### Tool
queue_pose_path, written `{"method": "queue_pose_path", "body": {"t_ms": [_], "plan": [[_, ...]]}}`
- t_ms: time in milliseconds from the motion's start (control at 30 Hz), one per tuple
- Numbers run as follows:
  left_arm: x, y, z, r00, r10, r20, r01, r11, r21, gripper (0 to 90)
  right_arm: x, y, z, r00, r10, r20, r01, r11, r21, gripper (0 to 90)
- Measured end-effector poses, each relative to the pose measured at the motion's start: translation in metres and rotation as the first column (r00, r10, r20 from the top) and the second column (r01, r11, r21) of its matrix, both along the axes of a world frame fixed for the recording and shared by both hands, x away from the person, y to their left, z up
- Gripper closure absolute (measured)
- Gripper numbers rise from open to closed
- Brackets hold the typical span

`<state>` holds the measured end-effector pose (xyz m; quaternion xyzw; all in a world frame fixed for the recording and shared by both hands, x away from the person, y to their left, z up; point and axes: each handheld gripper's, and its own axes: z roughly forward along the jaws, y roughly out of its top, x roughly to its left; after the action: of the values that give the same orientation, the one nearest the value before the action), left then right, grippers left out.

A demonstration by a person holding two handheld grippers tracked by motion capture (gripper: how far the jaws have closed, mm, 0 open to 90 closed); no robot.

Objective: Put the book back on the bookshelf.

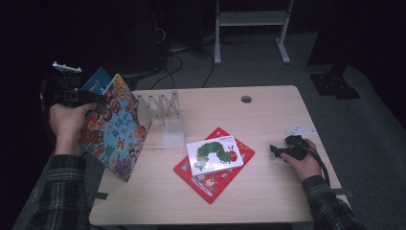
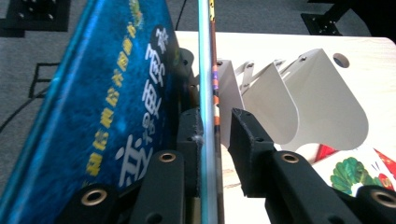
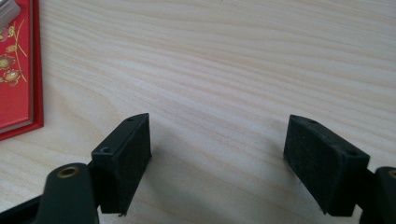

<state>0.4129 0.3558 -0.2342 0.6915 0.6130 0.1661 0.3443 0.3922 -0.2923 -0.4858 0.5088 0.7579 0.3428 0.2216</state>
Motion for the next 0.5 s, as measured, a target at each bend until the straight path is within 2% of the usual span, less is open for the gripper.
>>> {"method": "queue_pose_path", "body": {"t_ms": [67, 133, 300, 333, 367, 400, 500], "plan": [[-0.002, 0.001, 0.0, 1.0, 0.001, 0.008, -0.001, 1.0, -0.007, 71.5, 0.0, 0.0, 0.0, 1.0, 0.0, 0.0, 0.0, 1.0, 0.0, 21.8], [-0.005, 0.001, 0.003, 0.9996, 0.005, 0.028, -0.005, 1.0, 0.001, 71.6, 0.0, 0.0, 0.0, 1.0, 0.0, 0.0, 0.0, 1.0, 0.0, 21.7], [-0.009, 0.004, 0.013, 0.9991, 0.007, 0.043, -0.007, 0.9998, 0.019, 73.1, 0.0, 0.0, 0.0, 1.0, -0.001, 0.0, 0.001, 1.0, 0.001, 21.7], [-0.011, 0.005, 0.016, 0.9985, -0.003, 0.055, 0.003, 1.0, -0.005, 75.3, 0.0, 0.0, 0.0, 1.0, -0.002, -0.001, 0.002, 1.0, 0.002, 21.7], [-0.012, 0.004, 0.018, 0.9981, -0.006, 0.061, 0.007, 1.0, -0.004, 75.4, 0.0, 0.0, 0.0, 1.0, -0.002, -0.001, 0.002, 1.0, 0.001, 21.8], [-0.013, 0.003, 0.02, 0.9982, -0.012, 0.058, 0.011, 0.9999, 0.009, 76.8, 0.0, 0.0, 0.0, 1.0, -0.002, -0.001, 0.002, 1.0, 0.001, 21.8], [-0.012, -0.003, 0.021, 0.9982, -0.04, 0.045, 0.04, 0.9992, 0.006, 80.7, 0.0, 0.0, 0.0, 1.0, -0.001, 0.001, 0.001, 1.0, 0.0, 21.8]]}}
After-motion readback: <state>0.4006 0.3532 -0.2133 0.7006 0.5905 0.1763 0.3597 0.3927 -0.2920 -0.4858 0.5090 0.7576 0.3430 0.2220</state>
